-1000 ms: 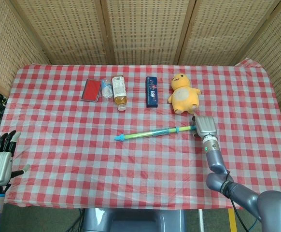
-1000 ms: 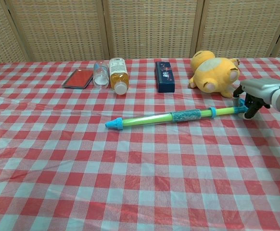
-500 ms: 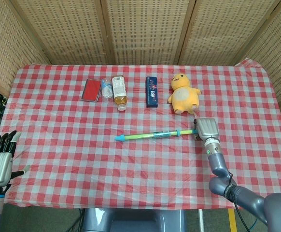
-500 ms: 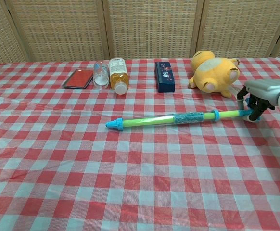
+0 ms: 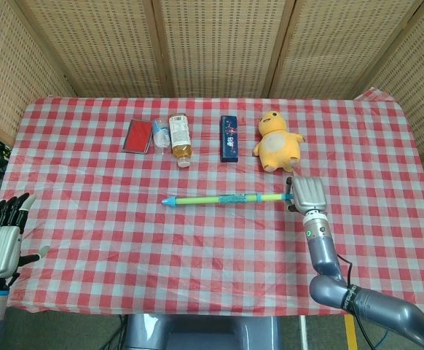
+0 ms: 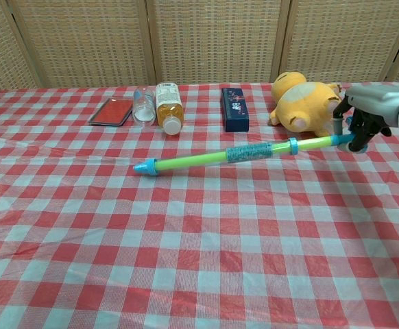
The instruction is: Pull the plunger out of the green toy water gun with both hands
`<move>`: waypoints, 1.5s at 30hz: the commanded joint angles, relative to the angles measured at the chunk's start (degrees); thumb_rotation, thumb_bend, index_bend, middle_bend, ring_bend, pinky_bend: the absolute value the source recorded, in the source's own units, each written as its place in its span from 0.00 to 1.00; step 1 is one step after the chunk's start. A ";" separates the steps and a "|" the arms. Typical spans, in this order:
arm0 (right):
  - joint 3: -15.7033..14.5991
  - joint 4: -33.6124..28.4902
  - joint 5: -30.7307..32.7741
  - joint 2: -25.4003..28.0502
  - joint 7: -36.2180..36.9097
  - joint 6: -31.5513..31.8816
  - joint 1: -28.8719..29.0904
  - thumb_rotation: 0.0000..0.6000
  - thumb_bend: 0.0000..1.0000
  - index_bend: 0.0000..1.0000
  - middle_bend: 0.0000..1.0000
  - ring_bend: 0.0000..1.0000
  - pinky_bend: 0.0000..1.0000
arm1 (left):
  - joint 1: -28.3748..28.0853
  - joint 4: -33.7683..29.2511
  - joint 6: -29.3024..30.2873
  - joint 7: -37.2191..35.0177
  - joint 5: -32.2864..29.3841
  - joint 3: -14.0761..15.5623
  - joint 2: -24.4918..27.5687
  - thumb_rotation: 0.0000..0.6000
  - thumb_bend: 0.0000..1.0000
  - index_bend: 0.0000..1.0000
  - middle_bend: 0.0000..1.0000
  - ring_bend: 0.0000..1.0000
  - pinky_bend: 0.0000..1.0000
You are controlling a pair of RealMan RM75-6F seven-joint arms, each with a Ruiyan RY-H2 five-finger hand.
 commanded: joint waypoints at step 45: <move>2.10 -10.64 16.88 2.69 -8.88 7.59 9.16 1.00 0.55 0.84 1.00 1.00 0.78 | -33.52 3.72 -22.75 24.65 -35.65 -13.64 -12.93 1.00 0.19 0.29 0.00 0.00 0.00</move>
